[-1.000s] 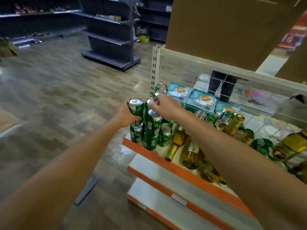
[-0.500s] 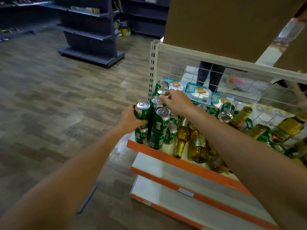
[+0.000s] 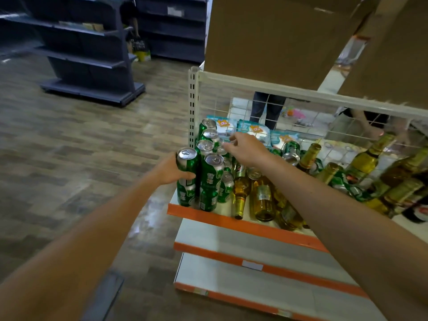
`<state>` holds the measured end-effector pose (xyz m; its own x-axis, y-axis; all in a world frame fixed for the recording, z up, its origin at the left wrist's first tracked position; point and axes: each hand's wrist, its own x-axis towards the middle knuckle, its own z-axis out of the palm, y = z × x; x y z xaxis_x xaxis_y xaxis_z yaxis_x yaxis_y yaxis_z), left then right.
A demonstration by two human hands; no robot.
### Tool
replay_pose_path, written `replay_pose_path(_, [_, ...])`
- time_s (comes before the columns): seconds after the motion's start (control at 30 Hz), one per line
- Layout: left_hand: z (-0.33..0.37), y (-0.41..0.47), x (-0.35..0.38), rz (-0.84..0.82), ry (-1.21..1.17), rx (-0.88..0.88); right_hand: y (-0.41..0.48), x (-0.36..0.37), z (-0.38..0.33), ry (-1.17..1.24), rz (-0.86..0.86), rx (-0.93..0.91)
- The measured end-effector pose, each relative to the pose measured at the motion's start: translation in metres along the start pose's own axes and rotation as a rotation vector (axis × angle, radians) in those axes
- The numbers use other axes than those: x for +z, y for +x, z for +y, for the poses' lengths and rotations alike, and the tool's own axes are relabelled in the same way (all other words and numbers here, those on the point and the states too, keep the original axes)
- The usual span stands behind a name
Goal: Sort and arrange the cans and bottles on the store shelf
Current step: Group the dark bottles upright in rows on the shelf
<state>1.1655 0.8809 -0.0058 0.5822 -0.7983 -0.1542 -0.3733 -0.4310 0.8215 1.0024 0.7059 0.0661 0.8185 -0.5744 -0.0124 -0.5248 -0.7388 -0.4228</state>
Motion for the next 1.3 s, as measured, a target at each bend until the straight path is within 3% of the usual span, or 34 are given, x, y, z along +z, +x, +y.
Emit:
replay_pose_path(0.13, [0.038,0.003,-0.021,0.029,0.015,-0.016,-0.012,-0.024,0.008,-0.031,0.055,0.039])
replay_pose_path(0.3, [0.103,0.012,-0.025,0.152,0.06,0.166,-0.032,-0.06,0.02,-0.091,0.142,0.069])
replay_pose_path(0.4, [0.146,0.011,-0.005,0.126,0.082,0.309,-0.05,-0.09,0.027,-0.159,0.203,0.104])
replay_pose_path(0.57, [0.204,0.008,0.053,0.017,0.088,0.485,-0.088,-0.137,0.06,-0.268,0.294,0.189])
replay_pose_path(0.73, [0.269,-0.006,0.119,0.055,-0.073,0.596,-0.143,-0.165,0.109,-0.358,0.347,0.333])
replay_pose_path(0.87, [0.313,-0.024,0.179,-0.082,-0.076,0.683,-0.195,-0.18,0.153,-0.4,0.345,0.413])
replay_pose_path(1.03, [0.34,-0.034,0.247,-0.192,-0.015,0.684,-0.26,-0.196,0.207,-0.366,0.366,0.566])
replay_pose_path(1.3, [0.4,-0.058,0.337,-0.182,0.045,0.715,-0.348,-0.23,0.305,-0.297,0.293,0.686])
